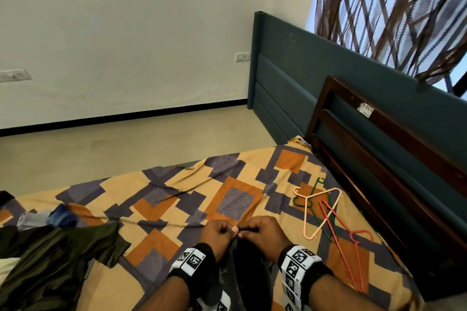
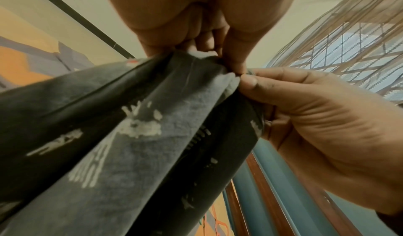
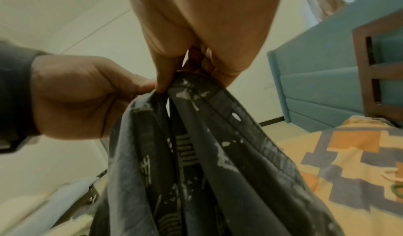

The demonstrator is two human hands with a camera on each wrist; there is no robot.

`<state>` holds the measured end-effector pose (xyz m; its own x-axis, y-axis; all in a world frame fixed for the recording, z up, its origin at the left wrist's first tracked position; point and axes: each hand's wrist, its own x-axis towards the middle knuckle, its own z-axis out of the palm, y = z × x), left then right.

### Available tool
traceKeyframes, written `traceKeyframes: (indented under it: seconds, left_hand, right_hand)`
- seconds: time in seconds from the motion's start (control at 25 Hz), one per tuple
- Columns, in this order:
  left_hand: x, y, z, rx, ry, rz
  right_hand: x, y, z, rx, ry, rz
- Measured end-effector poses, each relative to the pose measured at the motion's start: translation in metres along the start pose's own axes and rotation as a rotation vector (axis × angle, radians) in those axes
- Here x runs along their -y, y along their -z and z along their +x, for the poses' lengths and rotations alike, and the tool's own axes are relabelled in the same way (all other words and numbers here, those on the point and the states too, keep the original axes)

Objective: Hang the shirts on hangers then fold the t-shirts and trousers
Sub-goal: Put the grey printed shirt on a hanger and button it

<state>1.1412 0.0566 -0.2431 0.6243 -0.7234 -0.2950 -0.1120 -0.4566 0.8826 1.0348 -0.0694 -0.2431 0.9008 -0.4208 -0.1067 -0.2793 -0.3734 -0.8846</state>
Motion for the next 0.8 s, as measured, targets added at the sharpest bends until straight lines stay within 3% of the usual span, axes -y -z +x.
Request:
traceKeyframes:
  seconds: [0.16, 0.4, 0.6, 0.8]
  left_hand:
    - [0.002, 0.005, 0.005, -0.021, -0.02, -0.01]
    - [-0.011, 0.011, 0.007, -0.026, -0.12, 0.085]
    - [-0.036, 0.025, 0.03, -0.058, -0.111, 0.314]
    - [-0.075, 0.037, 0.049, -0.07, -0.207, 0.529]
  right_hand:
    - [-0.001, 0.0, -0.001, -0.048, 0.047, -0.041]
    - [0.009, 0.002, 0.009, -0.099, -0.037, 0.03]
    - [0.037, 0.018, 0.036, -0.153, 0.003, -0.176]
    - [0.071, 0.031, 0.058, -0.268, -0.03, -0.36]
